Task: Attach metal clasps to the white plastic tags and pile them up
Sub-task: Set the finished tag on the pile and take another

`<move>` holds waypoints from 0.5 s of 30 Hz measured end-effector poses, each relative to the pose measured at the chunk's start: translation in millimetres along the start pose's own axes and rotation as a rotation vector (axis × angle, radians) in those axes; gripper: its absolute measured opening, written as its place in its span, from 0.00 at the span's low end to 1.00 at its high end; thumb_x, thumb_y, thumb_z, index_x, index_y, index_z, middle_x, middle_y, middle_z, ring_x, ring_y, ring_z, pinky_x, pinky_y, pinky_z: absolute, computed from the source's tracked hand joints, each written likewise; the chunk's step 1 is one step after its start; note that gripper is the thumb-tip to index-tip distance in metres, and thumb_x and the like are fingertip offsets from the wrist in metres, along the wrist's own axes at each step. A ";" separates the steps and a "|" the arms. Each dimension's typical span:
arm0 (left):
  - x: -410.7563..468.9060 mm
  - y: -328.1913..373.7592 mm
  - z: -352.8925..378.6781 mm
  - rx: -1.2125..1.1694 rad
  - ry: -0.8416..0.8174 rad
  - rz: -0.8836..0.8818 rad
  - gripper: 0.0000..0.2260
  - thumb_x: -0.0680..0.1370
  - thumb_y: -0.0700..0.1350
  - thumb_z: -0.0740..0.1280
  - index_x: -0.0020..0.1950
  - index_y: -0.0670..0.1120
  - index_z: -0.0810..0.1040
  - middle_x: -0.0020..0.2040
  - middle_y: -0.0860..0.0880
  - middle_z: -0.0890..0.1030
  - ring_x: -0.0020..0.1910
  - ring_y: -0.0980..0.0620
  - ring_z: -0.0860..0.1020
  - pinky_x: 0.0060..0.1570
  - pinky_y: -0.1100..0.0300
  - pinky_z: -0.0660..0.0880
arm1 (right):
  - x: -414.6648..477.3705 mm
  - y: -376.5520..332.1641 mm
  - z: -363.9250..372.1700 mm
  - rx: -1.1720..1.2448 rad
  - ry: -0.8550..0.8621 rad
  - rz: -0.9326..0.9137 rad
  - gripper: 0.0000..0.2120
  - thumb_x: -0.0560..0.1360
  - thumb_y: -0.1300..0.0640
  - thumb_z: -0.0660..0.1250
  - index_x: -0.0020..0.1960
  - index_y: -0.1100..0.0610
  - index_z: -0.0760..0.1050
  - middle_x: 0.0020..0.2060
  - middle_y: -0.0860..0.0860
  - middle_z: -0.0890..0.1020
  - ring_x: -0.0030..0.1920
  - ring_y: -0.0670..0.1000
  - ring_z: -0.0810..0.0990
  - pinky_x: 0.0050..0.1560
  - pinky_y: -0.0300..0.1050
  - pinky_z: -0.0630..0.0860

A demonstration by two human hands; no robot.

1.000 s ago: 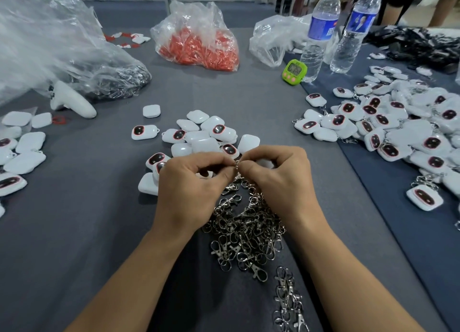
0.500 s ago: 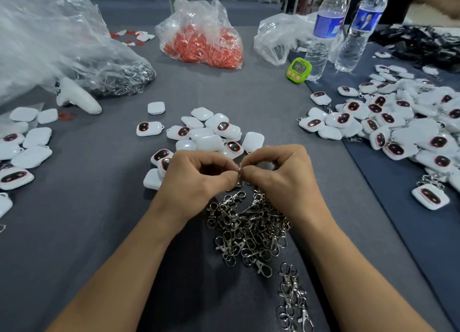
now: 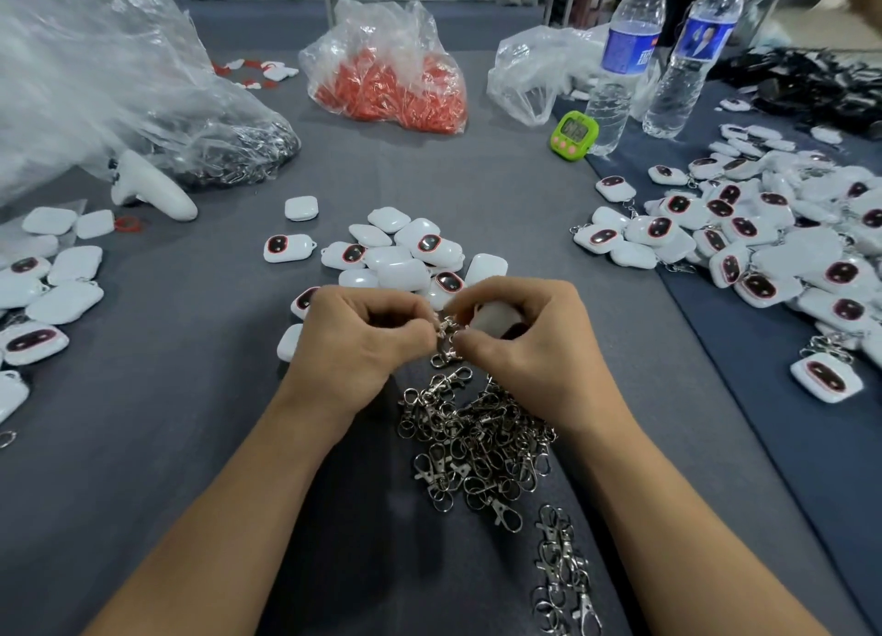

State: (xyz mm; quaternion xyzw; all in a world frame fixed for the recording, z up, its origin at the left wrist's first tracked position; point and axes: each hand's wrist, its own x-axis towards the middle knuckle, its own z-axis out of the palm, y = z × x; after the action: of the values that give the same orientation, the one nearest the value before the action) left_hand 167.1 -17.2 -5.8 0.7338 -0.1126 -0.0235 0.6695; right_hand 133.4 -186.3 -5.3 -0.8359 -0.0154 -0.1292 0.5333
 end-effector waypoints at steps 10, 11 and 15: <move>5.7 -6.4 -9.4 0.426 0.556 0.036 0.08 0.63 0.56 0.70 0.40 0.63 0.83 0.26 0.58 0.79 0.25 0.58 0.76 0.30 0.63 0.74 | -6.7 -1.9 14.1 -0.255 0.013 0.009 0.18 0.66 0.62 0.70 0.50 0.44 0.85 0.45 0.39 0.84 0.44 0.38 0.80 0.44 0.26 0.71; 3.6 -6.1 -7.6 0.466 0.528 0.034 0.07 0.63 0.56 0.70 0.40 0.62 0.82 0.26 0.58 0.79 0.25 0.56 0.77 0.29 0.63 0.74 | -7.3 -3.8 14.9 -0.271 -0.037 0.004 0.19 0.66 0.62 0.70 0.53 0.44 0.85 0.50 0.40 0.85 0.49 0.39 0.81 0.50 0.27 0.72; -2.0 -6.4 -3.4 0.631 0.429 0.114 0.03 0.65 0.53 0.73 0.33 0.56 0.81 0.29 0.62 0.79 0.31 0.59 0.77 0.30 0.72 0.69 | -3.5 -7.5 13.1 -0.483 -0.236 -0.005 0.27 0.66 0.62 0.68 0.61 0.41 0.82 0.55 0.41 0.85 0.55 0.45 0.81 0.58 0.34 0.74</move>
State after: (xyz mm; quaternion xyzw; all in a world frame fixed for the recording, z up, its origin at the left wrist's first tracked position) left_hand 166.7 -13.1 -11.9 0.8847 -0.0123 0.2036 0.4192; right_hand 131.4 -171.0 -4.7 -0.9482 -0.0481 -0.0319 0.3125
